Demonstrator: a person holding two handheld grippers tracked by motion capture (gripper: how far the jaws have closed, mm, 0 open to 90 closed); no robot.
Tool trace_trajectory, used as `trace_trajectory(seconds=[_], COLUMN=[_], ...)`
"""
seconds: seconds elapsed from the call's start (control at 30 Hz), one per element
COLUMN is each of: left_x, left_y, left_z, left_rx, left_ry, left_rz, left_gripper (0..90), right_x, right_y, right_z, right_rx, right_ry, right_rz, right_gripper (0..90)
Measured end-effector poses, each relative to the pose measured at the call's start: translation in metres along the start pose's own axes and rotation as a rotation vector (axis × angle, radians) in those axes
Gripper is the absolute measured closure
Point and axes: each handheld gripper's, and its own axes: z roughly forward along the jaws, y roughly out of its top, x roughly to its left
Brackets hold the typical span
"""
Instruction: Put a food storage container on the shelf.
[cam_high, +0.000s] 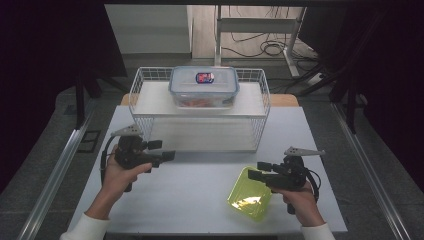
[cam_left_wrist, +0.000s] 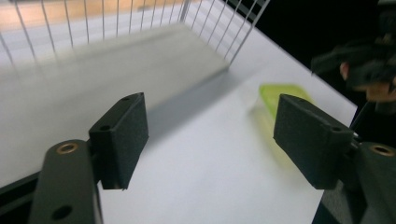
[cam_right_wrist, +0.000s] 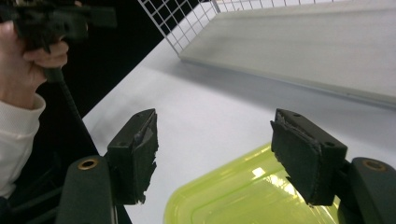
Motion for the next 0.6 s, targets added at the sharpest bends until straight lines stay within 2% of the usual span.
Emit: trace_trajectory(seconds=[0.03,0.07,0.1,0.13,0.17,0.2,0.23,0.27,0.4,0.57,0.6], left_x=[0.001,0.001,0.001,0.002,0.002,0.003,0.003,0.004,0.006,0.006,0.004], left_y=[-0.008,-0.023,-0.023,-0.038,-0.038,-0.050,-0.050,-0.059,-0.069,-0.070,-0.070], left_z=[0.000,0.004,0.004,0.006,0.006,0.008,0.008,0.008,0.005,0.006,0.008], left_rx=[0.003,0.032,0.032,0.049,0.049,0.065,0.065,0.088,0.093,0.107,0.119], left_ry=[0.003,0.000,0.000,0.004,0.004,0.010,0.010,0.019,0.030,0.017,0.024], left_rz=[-0.006,-0.018,-0.018,-0.025,-0.025,-0.035,-0.035,-0.035,-0.039,-0.049,-0.037], left_gripper=[25.0,24.5,24.2,24.2,24.2,24.2,24.2,24.0,24.1,23.8,23.7], right_x=[0.000,-0.001,-0.001,-0.002,-0.002,-0.002,-0.002,-0.003,-0.004,-0.007,-0.008], right_y=[-0.001,-0.004,-0.004,-0.008,-0.008,-0.011,-0.011,-0.015,-0.021,-0.024,-0.025], right_z=[0.000,0.001,0.001,0.001,0.001,0.001,0.001,-0.002,-0.011,-0.018,-0.017], right_rx=[0.006,0.012,0.012,0.021,0.021,0.028,0.028,0.026,0.017,0.014,0.014], right_ry=[0.000,-0.006,-0.006,-0.016,-0.016,-0.030,-0.030,-0.042,-0.050,-0.068,-0.069], right_rz=[0.002,0.001,0.001,-0.002,-0.002,-0.007,-0.007,-0.013,-0.017,-0.008,-0.008], right_gripper=[31.6,31.5,31.5,31.5,31.5,31.6,31.6,32.6,33.9,34.9,35.0])
